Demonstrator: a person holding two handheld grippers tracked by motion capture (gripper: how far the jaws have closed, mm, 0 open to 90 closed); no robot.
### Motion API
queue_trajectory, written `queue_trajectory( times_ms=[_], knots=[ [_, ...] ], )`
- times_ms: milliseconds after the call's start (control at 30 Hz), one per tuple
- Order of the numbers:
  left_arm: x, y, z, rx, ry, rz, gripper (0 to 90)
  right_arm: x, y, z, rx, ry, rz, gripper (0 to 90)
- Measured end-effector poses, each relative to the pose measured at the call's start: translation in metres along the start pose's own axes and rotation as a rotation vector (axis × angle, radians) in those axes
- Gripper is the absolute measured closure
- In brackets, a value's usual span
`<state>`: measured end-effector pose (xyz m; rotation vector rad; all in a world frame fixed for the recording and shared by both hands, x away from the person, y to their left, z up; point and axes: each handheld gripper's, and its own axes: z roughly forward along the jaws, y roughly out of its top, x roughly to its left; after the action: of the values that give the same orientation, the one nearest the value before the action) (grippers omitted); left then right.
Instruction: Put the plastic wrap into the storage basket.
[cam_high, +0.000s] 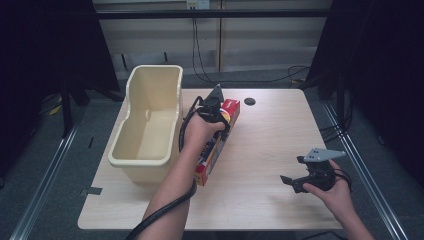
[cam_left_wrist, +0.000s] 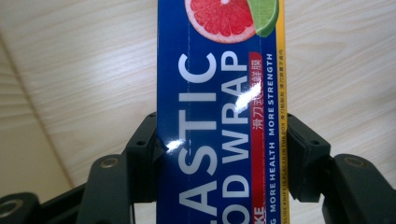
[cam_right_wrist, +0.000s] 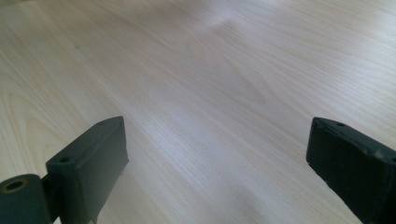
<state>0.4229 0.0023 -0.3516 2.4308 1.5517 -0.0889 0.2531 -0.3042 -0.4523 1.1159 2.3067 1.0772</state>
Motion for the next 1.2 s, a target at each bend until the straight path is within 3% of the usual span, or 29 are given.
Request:
queue_trajectory(
  times_ms=[200, 333, 533, 733, 767, 1067, 1200],
  knots=[
    [0.002, -0.001, -0.020, -0.001, 0.005, 0.009, 40.9, 0.000, 0.000, 0.000, -0.007, 0.002, 0.004, 4.4],
    [0.004, -0.002, -0.030, 0.002, -0.022, 0.001, 40.9, 0.001, 0.001, 0.000, -0.005, 0.011, 0.009, 3.4],
    [0.008, -0.004, -0.047, -0.001, -0.011, 0.008, 40.9, 0.002, 0.001, 0.001, -0.008, 0.012, -0.005, 2.4],
    [0.012, -0.007, -0.062, -0.021, -0.016, -0.026, 40.9, 0.002, 0.001, 0.001, -0.004, 0.029, 0.003, 2.3],
    [0.014, -0.007, -0.065, -0.012, -0.023, -0.011, 40.9, 0.002, 0.001, 0.000, -0.004, 0.031, 0.004, 2.3],
    [0.021, -0.010, -0.088, -0.040, -0.010, -0.046, 40.9, 0.004, 0.001, 0.000, 0.005, 0.026, -0.011, 2.2],
    [0.026, -0.011, -0.100, -0.039, 0.001, -0.031, 40.9, 0.004, 0.001, 0.001, 0.003, 0.029, -0.015, 2.2]
  ],
)
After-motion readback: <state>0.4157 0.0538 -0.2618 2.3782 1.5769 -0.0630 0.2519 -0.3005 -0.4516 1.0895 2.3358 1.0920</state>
